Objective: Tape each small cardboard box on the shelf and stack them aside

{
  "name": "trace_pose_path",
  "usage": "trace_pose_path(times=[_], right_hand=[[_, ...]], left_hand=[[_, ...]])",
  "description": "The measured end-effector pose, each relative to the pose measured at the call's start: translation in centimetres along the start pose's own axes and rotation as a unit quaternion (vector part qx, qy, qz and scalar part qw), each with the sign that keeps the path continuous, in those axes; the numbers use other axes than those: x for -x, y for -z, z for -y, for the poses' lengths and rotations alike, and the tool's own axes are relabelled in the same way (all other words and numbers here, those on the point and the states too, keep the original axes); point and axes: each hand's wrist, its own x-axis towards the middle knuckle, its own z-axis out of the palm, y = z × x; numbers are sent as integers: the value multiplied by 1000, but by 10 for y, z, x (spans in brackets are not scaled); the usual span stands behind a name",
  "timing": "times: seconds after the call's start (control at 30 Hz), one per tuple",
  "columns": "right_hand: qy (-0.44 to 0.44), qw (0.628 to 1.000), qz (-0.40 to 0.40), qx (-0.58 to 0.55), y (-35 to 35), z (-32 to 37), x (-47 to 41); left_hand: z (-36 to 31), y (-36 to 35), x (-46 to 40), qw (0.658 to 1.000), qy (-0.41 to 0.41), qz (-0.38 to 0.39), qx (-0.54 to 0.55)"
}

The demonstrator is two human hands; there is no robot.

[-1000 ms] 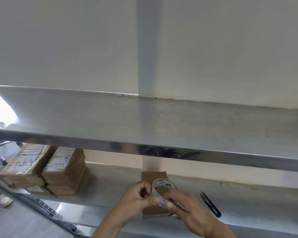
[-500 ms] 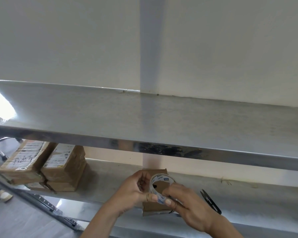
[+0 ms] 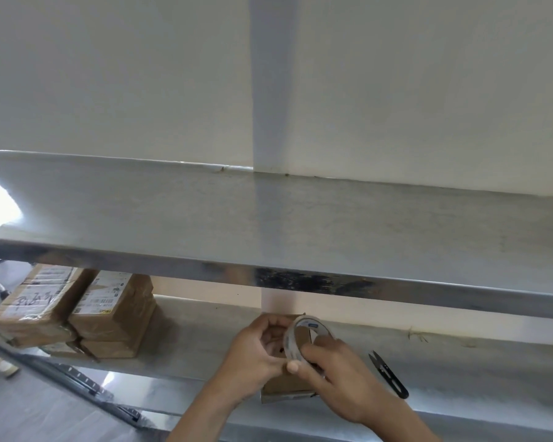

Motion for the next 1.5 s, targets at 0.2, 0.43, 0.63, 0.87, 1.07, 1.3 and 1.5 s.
trace_pose_path(times=[0.2, 0.43, 0.63, 0.87, 1.07, 1.3, 1.5], right_hand=[[6, 999, -35, -12, -2, -5, -3], [-11, 999, -46, 27, -6, -13, 1], [-9, 999, -38, 33, -1, -13, -4], [-10, 998, -54, 29, -7, -12, 0], [-4, 997, -62, 38, -14, -16, 4], [-4, 997, -64, 43, -20, -16, 11], [6, 997, -68, 46, -19, -16, 14]], left_hand=[[-7, -2, 3, 995, -34, -40, -84], [0, -9, 6, 989, -61, -77, -112], [1, -14, 3, 994, -44, -85, -51], [1, -13, 4, 995, -38, -73, -58], [0, -12, 7, 995, -38, -62, -62], [4, -11, 11, 993, -28, -55, -96], [4, -11, 12, 994, -19, -45, -97]])
